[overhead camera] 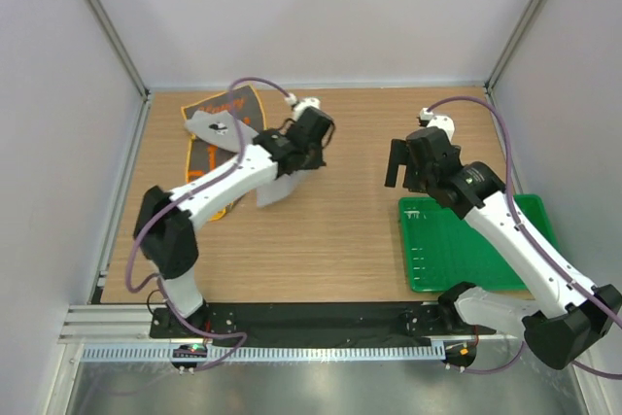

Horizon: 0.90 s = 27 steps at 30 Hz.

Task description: Roll the towels

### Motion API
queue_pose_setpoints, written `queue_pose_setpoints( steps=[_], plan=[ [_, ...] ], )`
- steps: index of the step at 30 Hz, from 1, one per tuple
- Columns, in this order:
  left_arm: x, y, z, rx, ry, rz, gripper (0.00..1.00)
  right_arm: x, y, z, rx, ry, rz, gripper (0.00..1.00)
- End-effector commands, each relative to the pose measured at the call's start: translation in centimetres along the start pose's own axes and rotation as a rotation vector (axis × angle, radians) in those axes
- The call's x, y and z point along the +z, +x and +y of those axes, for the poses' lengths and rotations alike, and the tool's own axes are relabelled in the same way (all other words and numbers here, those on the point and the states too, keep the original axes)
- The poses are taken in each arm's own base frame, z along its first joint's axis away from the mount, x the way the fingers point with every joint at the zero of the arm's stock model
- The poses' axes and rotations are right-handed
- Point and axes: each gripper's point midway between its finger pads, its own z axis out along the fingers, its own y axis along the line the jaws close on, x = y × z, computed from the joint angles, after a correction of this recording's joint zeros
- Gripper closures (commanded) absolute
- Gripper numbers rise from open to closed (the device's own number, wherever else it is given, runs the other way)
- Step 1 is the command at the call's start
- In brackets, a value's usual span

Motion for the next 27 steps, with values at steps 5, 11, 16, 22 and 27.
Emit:
queue_pose_setpoints(
  steps=[5,11,16,22,27],
  plan=[
    [1.9,8.0,-5.3,0.181,0.122,0.167,0.36,0.9,0.0,-1.5,0.042,0.093,-0.015,0.00],
    [0.0,6.1,-3.3,0.195,0.125,0.124,0.05,2.4,-0.2,-0.7,0.060,0.070,0.006,0.00],
    [-2.2,3.3,0.7,0.153,0.120,0.077,0.00,3.4,-0.4,2.3,0.024,-0.054,0.051,0.00],
    [-4.2,1.5,5.4,0.121,0.076,0.040,0.00,5.6,0.1,9.7,0.008,-0.339,0.204,0.02],
    [-5.2,1.9,9.4,0.104,0.004,0.038,0.00,9.4,1.3,12.1,-0.010,-0.311,0.305,0.07]
  ],
)
